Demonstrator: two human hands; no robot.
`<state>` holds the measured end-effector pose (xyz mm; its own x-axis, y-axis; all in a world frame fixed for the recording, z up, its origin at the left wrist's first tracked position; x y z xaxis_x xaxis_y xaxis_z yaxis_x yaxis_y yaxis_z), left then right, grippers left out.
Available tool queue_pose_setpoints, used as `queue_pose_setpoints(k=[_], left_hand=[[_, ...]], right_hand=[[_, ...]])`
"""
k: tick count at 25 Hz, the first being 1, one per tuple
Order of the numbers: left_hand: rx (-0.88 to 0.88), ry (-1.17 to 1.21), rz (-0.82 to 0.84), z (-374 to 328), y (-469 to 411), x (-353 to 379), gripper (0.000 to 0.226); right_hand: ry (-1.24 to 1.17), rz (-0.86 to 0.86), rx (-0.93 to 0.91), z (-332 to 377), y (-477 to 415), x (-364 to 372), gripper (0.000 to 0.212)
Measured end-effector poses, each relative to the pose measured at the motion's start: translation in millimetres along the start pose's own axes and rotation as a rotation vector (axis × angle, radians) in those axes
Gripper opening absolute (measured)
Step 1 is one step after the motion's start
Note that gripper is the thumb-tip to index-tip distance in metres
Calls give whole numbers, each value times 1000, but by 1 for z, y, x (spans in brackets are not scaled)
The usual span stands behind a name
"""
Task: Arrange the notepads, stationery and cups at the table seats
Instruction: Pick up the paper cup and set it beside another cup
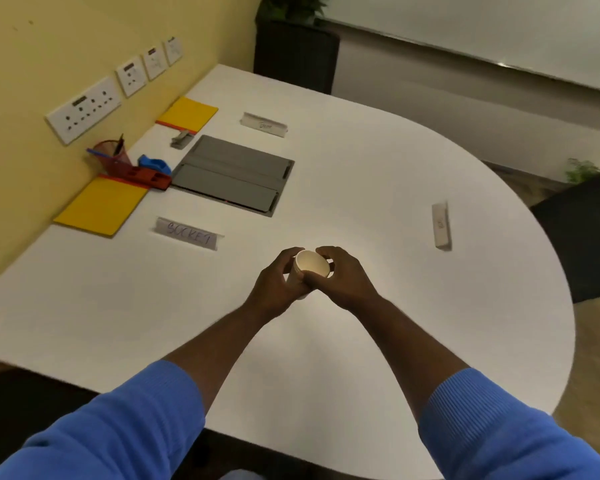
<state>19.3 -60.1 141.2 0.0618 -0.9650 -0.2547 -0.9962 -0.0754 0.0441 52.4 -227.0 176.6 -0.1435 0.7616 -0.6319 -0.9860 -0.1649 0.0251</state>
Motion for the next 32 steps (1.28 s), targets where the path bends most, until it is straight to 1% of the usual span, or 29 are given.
queue_pose_setpoints(k=[2,4,7,8,10,12,17,21,25,26,29,32], left_hand=[[-36,-23,-52,2,-1,-4,63],[-41,-50,-107,3,-2,-7,64],[-56,-47,-190,3,-6,-10,58],[-64,-47,-214,2,-8,-10,58],[-74,-49,-252,3,-11,-9,62],[-86,-48,-281,8,-15,-9,64],[-154,-49,-365,27,-26,-11,66],[-173,-76,-385,36,-33,-15,72],[-181,-103,-400,41,-39,-19,77],[-176,-116,-399,42,-41,-20,78],[-140,-149,-389,42,-47,-22,77],[-152,-173,-385,49,-49,-24,79]], right_hand=[[3,51,-22,0,-12,6,60],[-24,58,-72,2,-19,14,52],[-71,68,-125,4,-30,22,51],[-82,85,-148,4,-35,25,45],[-97,109,-195,5,-44,29,24],[-110,128,-225,4,-52,33,13],[-141,159,-281,1,-66,46,14],[-197,171,-268,-2,-77,53,3],[-224,172,-246,-2,-91,56,10],[-235,185,-230,-3,-94,57,16],[-269,214,-192,-6,-99,60,48],[-269,224,-147,-6,-106,62,67]])
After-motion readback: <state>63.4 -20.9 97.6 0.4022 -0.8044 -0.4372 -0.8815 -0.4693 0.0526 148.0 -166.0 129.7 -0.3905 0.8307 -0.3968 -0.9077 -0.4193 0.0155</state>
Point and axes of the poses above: each hand's wrist, its own y-axis away from the middle knuckle, its own x-axis out of the palm, z = x × y, the point moved 3 cm from there along -y, towards the middle knuckle, and after that the axes turned 5 degrees about -z, right-handed, at the moved point
